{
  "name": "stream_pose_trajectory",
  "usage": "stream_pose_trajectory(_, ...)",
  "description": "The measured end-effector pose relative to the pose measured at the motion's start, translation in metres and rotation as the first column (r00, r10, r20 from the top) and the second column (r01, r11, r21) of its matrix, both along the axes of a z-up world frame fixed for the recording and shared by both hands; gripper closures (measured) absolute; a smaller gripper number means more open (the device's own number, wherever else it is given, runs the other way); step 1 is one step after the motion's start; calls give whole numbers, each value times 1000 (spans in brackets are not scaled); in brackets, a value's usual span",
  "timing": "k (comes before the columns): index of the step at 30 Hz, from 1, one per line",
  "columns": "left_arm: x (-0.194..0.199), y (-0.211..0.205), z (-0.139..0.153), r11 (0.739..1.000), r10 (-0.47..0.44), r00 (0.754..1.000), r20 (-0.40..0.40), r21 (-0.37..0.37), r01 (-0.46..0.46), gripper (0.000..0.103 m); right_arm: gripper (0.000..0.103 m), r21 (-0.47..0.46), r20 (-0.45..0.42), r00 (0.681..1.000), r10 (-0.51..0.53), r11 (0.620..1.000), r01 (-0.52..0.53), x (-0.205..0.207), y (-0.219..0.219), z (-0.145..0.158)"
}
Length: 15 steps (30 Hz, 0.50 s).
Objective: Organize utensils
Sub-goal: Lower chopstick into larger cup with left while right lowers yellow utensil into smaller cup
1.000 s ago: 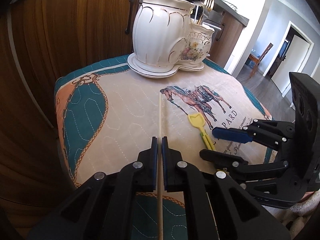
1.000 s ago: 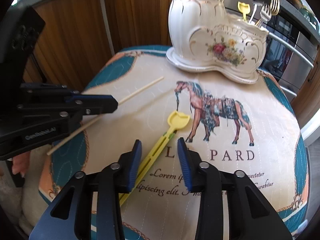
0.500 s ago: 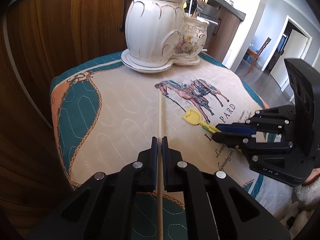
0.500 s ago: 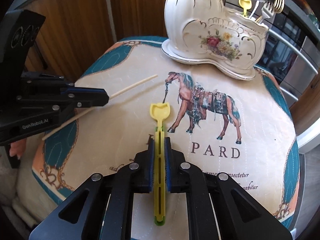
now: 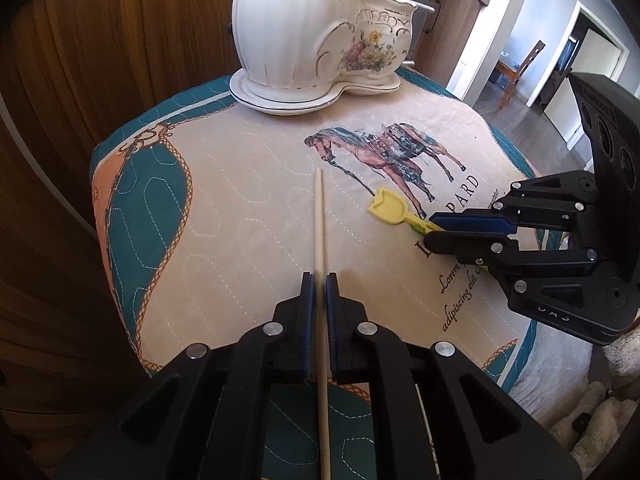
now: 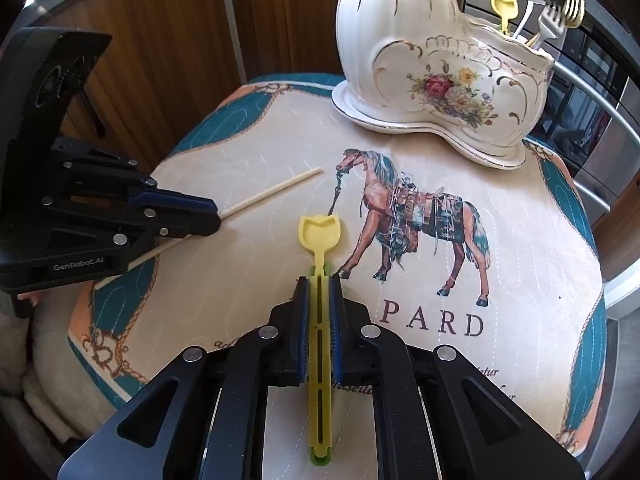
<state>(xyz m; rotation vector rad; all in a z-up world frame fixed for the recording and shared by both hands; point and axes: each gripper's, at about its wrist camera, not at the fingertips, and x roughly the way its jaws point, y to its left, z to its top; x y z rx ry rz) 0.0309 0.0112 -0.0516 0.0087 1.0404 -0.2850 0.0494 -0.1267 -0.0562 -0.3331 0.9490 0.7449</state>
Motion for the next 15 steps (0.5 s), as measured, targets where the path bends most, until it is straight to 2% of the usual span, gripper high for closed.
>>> stream_pose_trajectory(5, -3, 0, 0, 1000, 10, 1000, 28, -3, -10, 99, 93, 91, 19, 999, -37, 995, 35, -4, -14, 5)
stream_pose_trajectory(7, -5, 2, 4, 999, 9, 999, 33, -48, -7, 99, 93, 145, 39, 998, -58, 988, 52, -3, -23, 12)
stream_pose_trajectory(11, -13, 11, 35, 989, 16, 988, 152, -146, 6, 99, 93, 276, 123, 985, -122, 958, 84, 7, -40, 40)
stream_pose_trajectory(15, -14, 13, 70, 987, 33, 960, 278, -159, 12, 99, 93, 394, 244, 945, -217, 913, 108, 21, -57, 78)
